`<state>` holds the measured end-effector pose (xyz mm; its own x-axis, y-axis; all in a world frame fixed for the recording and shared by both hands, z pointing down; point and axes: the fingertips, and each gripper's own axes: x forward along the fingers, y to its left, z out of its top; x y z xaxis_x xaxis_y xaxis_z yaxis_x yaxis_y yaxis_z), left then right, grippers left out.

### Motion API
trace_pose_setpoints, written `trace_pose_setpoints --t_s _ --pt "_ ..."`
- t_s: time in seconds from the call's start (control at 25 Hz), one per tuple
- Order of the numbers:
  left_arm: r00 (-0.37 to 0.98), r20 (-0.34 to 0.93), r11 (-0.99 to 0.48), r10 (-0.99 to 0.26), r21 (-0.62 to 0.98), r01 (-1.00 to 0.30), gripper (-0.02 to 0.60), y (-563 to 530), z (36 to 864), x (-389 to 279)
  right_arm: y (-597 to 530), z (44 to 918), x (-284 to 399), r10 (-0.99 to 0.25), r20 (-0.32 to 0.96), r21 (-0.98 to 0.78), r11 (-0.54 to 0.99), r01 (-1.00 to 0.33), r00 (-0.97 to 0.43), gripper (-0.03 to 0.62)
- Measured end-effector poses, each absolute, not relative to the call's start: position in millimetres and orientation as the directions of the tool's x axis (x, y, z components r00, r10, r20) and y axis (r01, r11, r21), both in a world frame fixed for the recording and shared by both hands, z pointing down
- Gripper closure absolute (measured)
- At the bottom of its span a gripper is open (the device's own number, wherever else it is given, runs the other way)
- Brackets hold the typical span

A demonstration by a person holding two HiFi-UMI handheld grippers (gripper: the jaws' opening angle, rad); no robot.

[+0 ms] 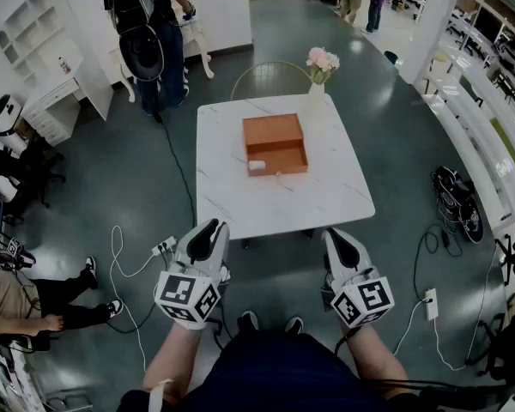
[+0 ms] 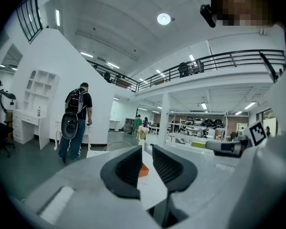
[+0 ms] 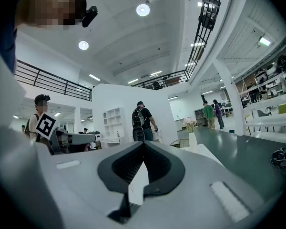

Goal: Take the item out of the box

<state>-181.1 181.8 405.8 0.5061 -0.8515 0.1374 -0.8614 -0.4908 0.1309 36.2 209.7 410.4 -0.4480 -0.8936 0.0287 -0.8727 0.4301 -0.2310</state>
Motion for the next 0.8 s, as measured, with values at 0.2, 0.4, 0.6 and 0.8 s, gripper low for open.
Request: trace_pose_setpoints --t_s 0.2,0.4,0.6,0.8 --pt "0.498 0.143 -0.482 -0.855 0.137 -0.866 0.506 190.8 403.1 -160.5 215.9 407.4 57.8 -0.891 0.027 -0.237 0.435 -0.869 -0.454 0.592" --pt "0.470 0.151 -0.451 -0.870 0.145 -0.881 0.506 203.6 407.8 -147.2 222.7 409.0 76.1 -0.880 0.028 -0.237 0.455 -0.859 -0.474 0.592" --pt "0.450 0.179 -0.427 -0.875 0.154 -0.891 0.506 219.7 424.8 -132.3 227.1 418.2 90.6 -0.869 0.039 -0.225 0.473 -0.852 -0.493 0.592" --pt "0.425 0.218 -0.398 -0.878 0.159 -0.903 0.506 211.0 438.3 -140.3 215.7 427.8 91.0 -0.864 0.059 -0.244 0.474 -0.846 -0.501 0.592"
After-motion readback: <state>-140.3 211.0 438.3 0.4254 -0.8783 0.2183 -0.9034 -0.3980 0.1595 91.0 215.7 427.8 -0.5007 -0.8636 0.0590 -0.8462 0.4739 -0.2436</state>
